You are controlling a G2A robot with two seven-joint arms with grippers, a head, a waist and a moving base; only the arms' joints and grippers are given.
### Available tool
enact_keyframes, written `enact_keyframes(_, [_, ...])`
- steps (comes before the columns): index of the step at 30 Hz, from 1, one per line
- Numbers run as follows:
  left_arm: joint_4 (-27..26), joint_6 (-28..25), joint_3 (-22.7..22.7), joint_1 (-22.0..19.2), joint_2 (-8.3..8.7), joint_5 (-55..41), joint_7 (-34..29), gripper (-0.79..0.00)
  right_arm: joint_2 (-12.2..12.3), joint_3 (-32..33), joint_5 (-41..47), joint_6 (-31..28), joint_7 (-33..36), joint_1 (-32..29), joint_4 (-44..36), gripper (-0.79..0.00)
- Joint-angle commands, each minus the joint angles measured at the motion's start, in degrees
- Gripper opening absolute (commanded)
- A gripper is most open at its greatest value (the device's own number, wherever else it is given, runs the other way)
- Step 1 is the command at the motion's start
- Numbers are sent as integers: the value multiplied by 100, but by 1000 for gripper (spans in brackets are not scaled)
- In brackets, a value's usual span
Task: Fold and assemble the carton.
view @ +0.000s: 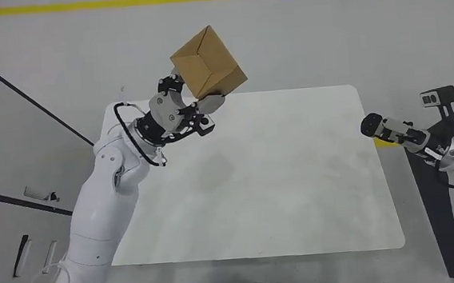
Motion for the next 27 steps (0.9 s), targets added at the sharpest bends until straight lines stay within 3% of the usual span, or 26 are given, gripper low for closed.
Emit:
enact_keyframes(1, [-41,-109,15,62,-10,-236,192,-785,0,0,0,0,0,0,0,0])
enact_keyframes(9, [-138,-189,136,257,-64,-1863,960,-785,0,0,0,0,0,0,0,0])
enact_keyframes(15, [-295,-299,98,298,-73,-2142,1322,-785,0,0,0,0,0,0,0,0])
enact_keyframes(21, [-475,-125,32,334,-79,-1723,1095,-785,0,0,0,0,0,0,0,0])
enact_keyframes(27, [-676,254,-47,241,-59,-36,367,-785,0,0,0,0,0,0,0,0])
